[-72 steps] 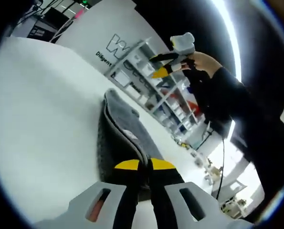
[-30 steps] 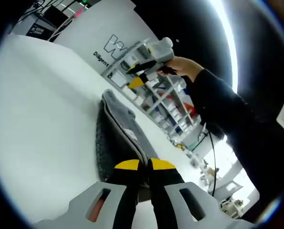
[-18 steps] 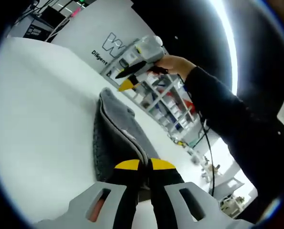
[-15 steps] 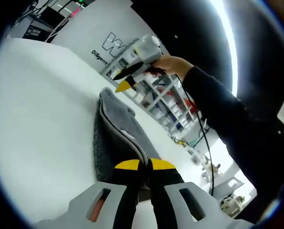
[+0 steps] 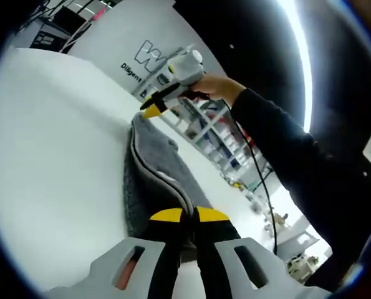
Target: Open the folded towel by lifting each exposed corner and separating the folded layers until the towel lies flat within the target outline without major curled edges
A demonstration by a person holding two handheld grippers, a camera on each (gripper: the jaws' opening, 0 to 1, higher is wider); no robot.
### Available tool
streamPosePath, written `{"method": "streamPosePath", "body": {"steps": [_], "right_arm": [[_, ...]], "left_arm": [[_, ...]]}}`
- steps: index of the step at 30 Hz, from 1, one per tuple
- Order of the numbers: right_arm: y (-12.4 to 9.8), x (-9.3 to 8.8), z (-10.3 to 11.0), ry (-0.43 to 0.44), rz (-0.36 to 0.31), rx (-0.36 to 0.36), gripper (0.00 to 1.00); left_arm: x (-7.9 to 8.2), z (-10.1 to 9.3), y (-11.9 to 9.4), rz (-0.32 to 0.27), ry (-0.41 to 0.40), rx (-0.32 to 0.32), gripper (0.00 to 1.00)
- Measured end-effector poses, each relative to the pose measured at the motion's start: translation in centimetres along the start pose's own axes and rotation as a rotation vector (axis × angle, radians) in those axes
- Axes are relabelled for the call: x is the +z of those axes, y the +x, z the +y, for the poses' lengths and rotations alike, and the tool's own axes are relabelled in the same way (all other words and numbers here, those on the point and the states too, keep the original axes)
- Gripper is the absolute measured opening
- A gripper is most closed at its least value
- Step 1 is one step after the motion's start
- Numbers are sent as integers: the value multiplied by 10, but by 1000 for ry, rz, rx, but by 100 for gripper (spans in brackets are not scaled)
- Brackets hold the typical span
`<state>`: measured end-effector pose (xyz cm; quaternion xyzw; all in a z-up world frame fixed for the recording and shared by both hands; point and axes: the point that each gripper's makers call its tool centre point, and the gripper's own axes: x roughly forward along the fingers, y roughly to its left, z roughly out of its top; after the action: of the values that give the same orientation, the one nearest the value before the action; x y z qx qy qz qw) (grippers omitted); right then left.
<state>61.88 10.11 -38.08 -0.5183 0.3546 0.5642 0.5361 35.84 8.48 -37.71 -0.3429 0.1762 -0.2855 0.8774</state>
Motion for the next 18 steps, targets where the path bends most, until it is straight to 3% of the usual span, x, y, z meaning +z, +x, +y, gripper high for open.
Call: {"method": "streamPosePath", "body": {"steps": [6, 11, 12, 18], "right_arm": [[5, -10, 2, -12, 45, 18, 20], [20, -17, 1, -69, 79, -1, 30], [23, -17, -1, -106, 85, -9, 29], [25, -16, 2, -120, 78, -1, 19]], "left_arm": [[1, 1, 0, -3, -2, -1, 5], [0, 0, 0, -3, -7, -5, 5], [0, 0, 0, -4, -8, -4, 5], [0, 2, -1, -9, -9, -1, 5]]}}
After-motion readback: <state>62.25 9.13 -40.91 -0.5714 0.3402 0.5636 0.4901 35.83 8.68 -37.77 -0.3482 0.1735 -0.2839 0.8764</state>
